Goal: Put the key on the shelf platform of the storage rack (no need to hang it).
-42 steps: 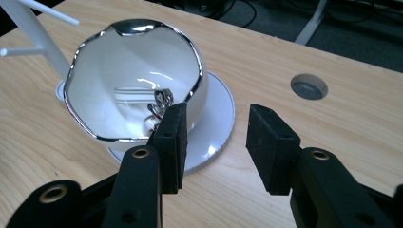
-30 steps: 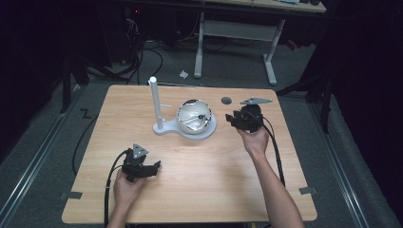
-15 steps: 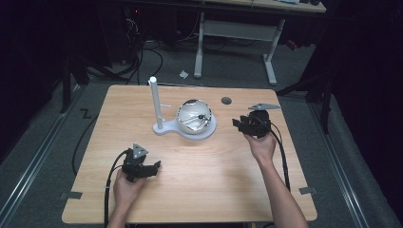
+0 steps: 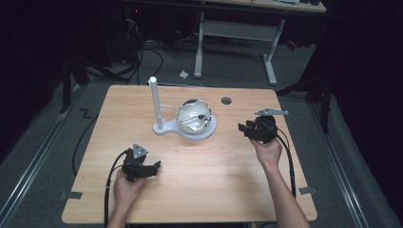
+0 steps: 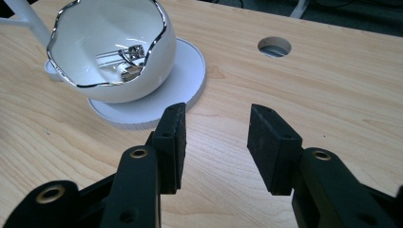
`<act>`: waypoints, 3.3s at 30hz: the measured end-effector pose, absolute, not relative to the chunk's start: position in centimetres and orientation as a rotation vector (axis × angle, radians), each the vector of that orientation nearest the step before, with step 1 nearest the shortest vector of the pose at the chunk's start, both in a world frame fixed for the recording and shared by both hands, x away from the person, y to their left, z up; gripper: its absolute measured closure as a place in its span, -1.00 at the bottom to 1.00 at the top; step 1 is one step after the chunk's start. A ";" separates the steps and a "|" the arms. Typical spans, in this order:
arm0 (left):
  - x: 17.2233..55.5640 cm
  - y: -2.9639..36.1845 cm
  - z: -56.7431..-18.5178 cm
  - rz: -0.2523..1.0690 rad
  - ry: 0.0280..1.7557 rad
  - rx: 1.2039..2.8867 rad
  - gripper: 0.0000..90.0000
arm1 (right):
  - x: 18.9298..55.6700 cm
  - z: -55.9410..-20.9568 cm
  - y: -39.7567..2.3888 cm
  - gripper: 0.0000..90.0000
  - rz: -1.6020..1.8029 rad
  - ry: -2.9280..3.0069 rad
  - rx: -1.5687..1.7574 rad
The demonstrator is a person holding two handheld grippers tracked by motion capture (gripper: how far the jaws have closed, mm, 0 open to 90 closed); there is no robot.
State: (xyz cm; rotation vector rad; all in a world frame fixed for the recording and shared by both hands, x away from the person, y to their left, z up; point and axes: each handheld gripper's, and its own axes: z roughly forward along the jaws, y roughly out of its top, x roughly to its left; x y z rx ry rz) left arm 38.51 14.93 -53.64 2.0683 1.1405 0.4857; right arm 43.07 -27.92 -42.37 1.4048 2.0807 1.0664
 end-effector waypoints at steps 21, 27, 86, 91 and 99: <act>38.5 14.9 -53.6 0.486 1.141 2.068 -0.48 | 40.6 -42.8 -28.6 0.29 1.108 2.079 1.400; 38.5 14.9 -53.6 0.486 1.141 2.068 -0.48 | 39.7 -43.4 -29.1 0.29 1.122 2.072 1.421; 38.5 14.9 -53.6 0.486 1.141 2.068 -0.48 | 35.2 -48.0 -27.0 0.28 1.182 2.142 1.375; 38.5 14.9 -53.6 0.486 1.141 2.068 -0.48 | 35.1 -48.8 -26.4 0.27 1.176 2.163 1.371; 38.5 14.9 -53.6 0.487 1.140 2.069 -0.48 | 35.0 -49.9 -25.8 0.26 1.181 2.179 1.383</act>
